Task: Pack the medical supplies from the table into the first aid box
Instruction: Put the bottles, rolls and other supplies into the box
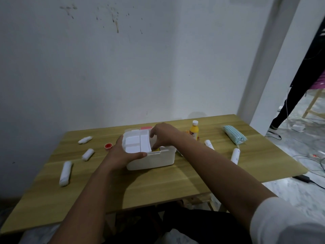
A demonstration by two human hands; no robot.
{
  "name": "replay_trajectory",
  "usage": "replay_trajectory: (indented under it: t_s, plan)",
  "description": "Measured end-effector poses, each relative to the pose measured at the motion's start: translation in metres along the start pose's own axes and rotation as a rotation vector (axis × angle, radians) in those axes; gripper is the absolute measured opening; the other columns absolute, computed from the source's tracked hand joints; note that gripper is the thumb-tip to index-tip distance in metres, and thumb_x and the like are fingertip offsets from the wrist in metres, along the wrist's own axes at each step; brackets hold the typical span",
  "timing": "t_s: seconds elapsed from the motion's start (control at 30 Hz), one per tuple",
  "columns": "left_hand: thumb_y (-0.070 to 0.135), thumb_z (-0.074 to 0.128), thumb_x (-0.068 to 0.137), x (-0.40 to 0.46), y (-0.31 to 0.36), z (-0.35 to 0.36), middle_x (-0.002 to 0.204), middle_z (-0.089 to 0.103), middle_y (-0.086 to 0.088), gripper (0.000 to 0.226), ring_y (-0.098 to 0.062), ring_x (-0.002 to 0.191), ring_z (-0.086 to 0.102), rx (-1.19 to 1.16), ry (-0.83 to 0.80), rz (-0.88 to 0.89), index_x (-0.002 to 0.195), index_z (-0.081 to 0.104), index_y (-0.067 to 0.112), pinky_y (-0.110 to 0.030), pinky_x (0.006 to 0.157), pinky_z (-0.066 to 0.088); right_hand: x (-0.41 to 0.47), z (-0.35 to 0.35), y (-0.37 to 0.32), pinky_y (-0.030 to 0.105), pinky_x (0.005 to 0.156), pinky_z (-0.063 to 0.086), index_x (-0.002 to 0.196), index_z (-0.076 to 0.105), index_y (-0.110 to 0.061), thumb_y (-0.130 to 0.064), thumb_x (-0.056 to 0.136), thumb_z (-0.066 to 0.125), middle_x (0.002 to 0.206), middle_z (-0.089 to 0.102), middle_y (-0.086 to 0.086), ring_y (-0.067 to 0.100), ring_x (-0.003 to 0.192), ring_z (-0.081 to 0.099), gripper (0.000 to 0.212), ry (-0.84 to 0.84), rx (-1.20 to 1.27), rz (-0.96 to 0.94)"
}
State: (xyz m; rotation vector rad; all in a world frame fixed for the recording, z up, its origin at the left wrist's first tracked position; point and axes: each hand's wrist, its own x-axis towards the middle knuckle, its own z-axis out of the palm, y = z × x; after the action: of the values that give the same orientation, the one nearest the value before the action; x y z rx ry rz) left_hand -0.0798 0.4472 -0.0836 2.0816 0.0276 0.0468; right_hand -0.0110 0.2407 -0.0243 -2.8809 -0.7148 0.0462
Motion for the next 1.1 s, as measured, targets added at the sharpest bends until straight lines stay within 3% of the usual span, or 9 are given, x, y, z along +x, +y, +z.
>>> replay_trajectory:
  t_s: [0.13, 0.27, 0.5, 0.67, 0.8, 0.93, 1.0, 1.1]
  plan:
    - [0.049, 0.095, 0.061, 0.001, -0.001, 0.002, 0.154, 0.045, 0.002, 0.116, -0.015, 0.123, 0.044, -0.005, 0.006, 0.012, 0.156, 0.031, 0.032, -0.022, 0.070, 0.042, -0.001, 0.000, 0.004, 0.029, 0.080, 0.045, 0.121, 0.069, -0.016, -0.033, 0.073, 0.090, 0.123, 0.064, 0.003, 0.019, 0.103, 0.056, 0.055, 0.007, -0.021, 0.012]
    - [0.054, 0.095, 0.058, 0.002, -0.002, 0.001, 0.153, 0.046, 0.004, 0.117, -0.015, 0.123, 0.045, -0.008, -0.001, 0.011, 0.155, 0.031, 0.035, -0.023, 0.072, 0.043, 0.000, 0.003, 0.002, 0.030, 0.082, 0.048, 0.121, 0.069, -0.015, -0.031, 0.074, 0.090, 0.124, 0.064, 0.005, 0.023, 0.108, 0.059, 0.054, 0.020, -0.002, 0.013]
    - [0.048, 0.095, 0.061, 0.001, 0.000, 0.001, 0.152, 0.046, 0.003, 0.116, -0.015, 0.121, 0.045, -0.032, 0.003, 0.007, 0.155, 0.031, 0.033, -0.022, 0.070, 0.042, 0.009, 0.008, -0.005, 0.029, 0.083, 0.051, 0.122, 0.071, -0.012, -0.027, 0.072, 0.092, 0.120, 0.068, 0.004, 0.017, 0.096, 0.057, 0.056, 0.036, 0.085, 0.027]
    - [0.053, 0.094, 0.060, 0.000, 0.000, 0.000, 0.152, 0.046, 0.005, 0.117, -0.015, 0.123, 0.045, -0.014, 0.001, 0.011, 0.155, 0.030, 0.035, -0.025, 0.072, 0.043, 0.008, -0.003, 0.002, 0.037, 0.091, 0.057, 0.118, 0.074, -0.010, -0.030, 0.069, 0.094, 0.115, 0.073, 0.005, 0.022, 0.102, 0.067, 0.057, 0.036, 0.123, 0.034]
    - [0.049, 0.094, 0.061, -0.002, 0.001, 0.000, 0.146, 0.049, 0.008, 0.112, -0.013, 0.119, 0.046, -0.047, -0.005, 0.023, 0.154, 0.034, 0.033, -0.022, 0.071, 0.042, 0.000, -0.039, 0.028, 0.039, 0.093, 0.058, 0.107, 0.079, -0.011, -0.025, 0.075, 0.089, 0.105, 0.077, 0.006, 0.022, 0.095, 0.072, 0.036, 0.216, 0.263, 0.083]
    - [0.052, 0.095, 0.057, -0.003, 0.001, -0.001, 0.139, 0.051, 0.011, 0.115, -0.014, 0.120, 0.048, -0.062, 0.000, 0.019, 0.153, 0.036, 0.033, -0.025, 0.075, 0.044, -0.012, -0.071, 0.086, 0.039, 0.087, 0.060, 0.094, 0.081, -0.017, -0.021, 0.082, 0.077, 0.092, 0.079, 0.004, 0.021, 0.087, 0.075, 0.014, 0.523, 0.349, 0.226]
    - [0.054, 0.095, 0.055, -0.003, 0.001, -0.001, 0.138, 0.051, 0.012, 0.115, -0.015, 0.120, 0.049, -0.057, 0.004, 0.017, 0.153, 0.037, 0.034, -0.026, 0.075, 0.044, -0.021, -0.077, 0.123, 0.038, 0.090, 0.059, 0.095, 0.082, -0.017, -0.017, 0.084, 0.071, 0.098, 0.080, 0.005, 0.024, 0.095, 0.074, 0.015, 0.625, 0.329, 0.349]
    - [0.052, 0.095, 0.059, -0.004, 0.000, -0.001, 0.135, 0.050, 0.014, 0.112, -0.014, 0.120, 0.049, -0.039, 0.013, 0.017, 0.153, 0.037, 0.034, -0.023, 0.073, 0.043, -0.038, -0.072, 0.178, 0.038, 0.094, 0.057, 0.107, 0.079, -0.012, -0.012, 0.086, 0.065, 0.110, 0.077, 0.011, 0.031, 0.107, 0.070, 0.025, 0.617, 0.260, 0.559]
